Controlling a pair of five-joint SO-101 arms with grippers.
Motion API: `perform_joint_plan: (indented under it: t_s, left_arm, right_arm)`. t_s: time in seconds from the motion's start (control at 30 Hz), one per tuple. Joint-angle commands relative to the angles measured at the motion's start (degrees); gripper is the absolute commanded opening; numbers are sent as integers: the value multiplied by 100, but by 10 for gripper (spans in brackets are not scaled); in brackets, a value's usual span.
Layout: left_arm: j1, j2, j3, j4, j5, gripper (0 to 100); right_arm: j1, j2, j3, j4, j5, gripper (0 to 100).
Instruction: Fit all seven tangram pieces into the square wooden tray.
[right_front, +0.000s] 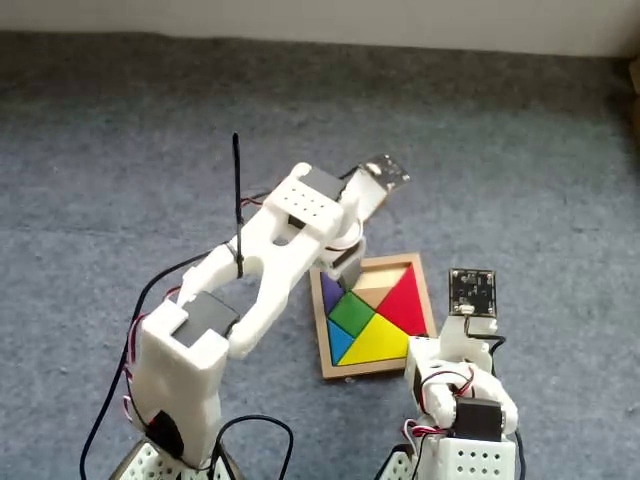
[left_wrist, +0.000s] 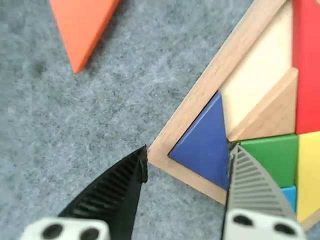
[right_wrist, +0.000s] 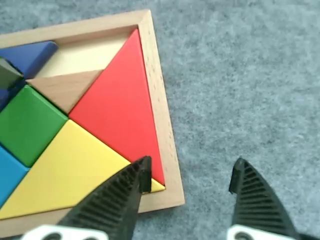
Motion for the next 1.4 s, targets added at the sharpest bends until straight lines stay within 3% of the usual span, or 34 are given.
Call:
perform_joint_plan:
  t_s: [0.0, 0.13, 0.47, 0.67, 0.87, 1.13, 1.27, 1.37]
  left_arm:
    - [-4, -919, 40, 9, 193, 258]
    - [-101, -1174, 321, -642, 457, 258]
    - [-347, -1165, 1402, -3393, 466, 258]
    - [-497, -840, 1534, -4141, 475, 258]
    - [-523, -1121, 1578, -3851, 475, 216]
    - [-602, -2914, 1684, -2259, 466, 123]
    - [-611, -3873, 2167, -2119, 466, 0]
    - [-752, -4734, 2818, -2154, 466, 14]
  right_arm:
    - [57, -48, 593, 40, 62, 252]
    - [57, -48, 593, 40, 62, 252]
    - [57, -48, 593, 40, 62, 252]
    - [57, -48, 593, 40, 62, 252]
    - [57, -48, 593, 40, 62, 252]
    - [57, -48, 593, 40, 62, 252]
    - [4, -57, 593, 31, 35, 252]
    - [-40, -57, 593, 31, 35, 252]
